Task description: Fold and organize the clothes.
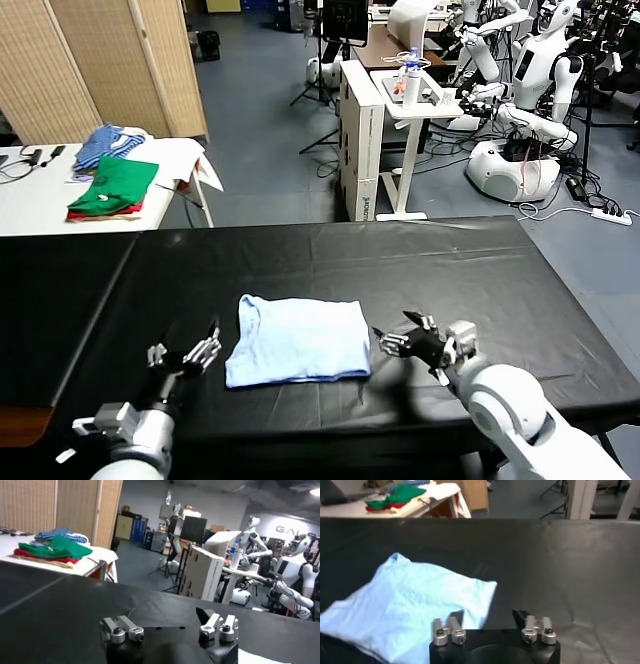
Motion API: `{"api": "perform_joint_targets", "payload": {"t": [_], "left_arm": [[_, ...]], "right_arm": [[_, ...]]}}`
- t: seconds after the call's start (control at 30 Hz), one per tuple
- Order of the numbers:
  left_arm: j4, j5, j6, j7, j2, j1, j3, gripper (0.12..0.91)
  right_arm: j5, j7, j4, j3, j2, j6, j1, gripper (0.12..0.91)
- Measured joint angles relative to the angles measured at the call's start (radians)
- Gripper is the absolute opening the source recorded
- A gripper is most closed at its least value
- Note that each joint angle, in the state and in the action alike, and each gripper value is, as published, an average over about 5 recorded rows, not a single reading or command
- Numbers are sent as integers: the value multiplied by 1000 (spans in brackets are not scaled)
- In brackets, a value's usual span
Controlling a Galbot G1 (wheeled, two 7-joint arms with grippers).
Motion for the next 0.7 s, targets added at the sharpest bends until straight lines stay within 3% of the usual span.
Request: {"api": "perform_joint_targets", "payload": {"t": [0.3,0.57,0.7], "left_arm": [[-82,-21,-4,-41,74,139,-34,907],[-125,-18,-13,-61,88,257,-48,907],[-142,-21,-10,-64,88,301,-57,907]], "right_arm": [[-150,-3,122,136,-22,268,-276,907],[-275,79,201,265,33,540,-575,907],[-338,117,238,298,75,626,-704,907]]}}
